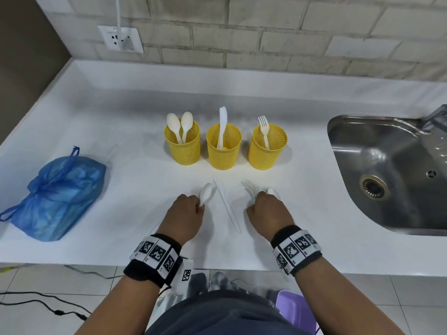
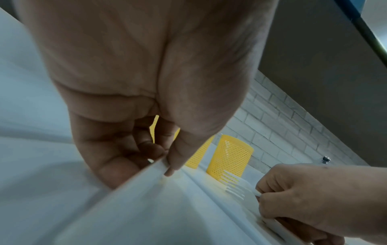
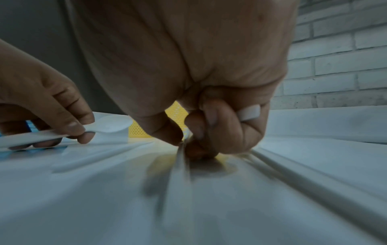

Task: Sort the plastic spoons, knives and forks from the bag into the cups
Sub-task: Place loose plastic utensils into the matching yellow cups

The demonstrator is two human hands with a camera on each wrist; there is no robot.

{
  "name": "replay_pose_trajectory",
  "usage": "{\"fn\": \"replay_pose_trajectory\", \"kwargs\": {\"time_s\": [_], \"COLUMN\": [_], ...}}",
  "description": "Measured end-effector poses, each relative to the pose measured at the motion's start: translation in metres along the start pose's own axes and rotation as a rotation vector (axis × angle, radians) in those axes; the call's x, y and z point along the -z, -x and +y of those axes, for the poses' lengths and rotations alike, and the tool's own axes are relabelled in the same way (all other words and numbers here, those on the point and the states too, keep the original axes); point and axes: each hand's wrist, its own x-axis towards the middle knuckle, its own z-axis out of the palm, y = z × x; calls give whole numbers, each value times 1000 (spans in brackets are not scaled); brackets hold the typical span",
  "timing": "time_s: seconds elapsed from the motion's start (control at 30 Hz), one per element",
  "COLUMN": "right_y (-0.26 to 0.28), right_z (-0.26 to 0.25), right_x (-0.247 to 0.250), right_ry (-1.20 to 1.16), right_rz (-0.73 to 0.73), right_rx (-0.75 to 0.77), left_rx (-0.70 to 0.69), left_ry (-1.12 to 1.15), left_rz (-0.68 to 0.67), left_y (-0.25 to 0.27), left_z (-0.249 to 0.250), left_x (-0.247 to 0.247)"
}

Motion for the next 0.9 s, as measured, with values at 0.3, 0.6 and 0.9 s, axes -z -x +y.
{"fn": "replay_pose_trajectory", "kwargs": {"time_s": [0.3,0.6,0.9], "right_y": [2,11,14], "right_z": [0,-27,-32], "right_x": [3,16,9], "right_ry": [-409,-850,-1045], "right_rz": [20,26,86], "right_rx": [99,130,78], "left_rx": [69,7,-26], "left_ry": [593,976,917], "left_rz": [-61,-189,-67], "left_y": [14,21,24], "left_z": [26,66,63], "left_x": [6,20,12]}}
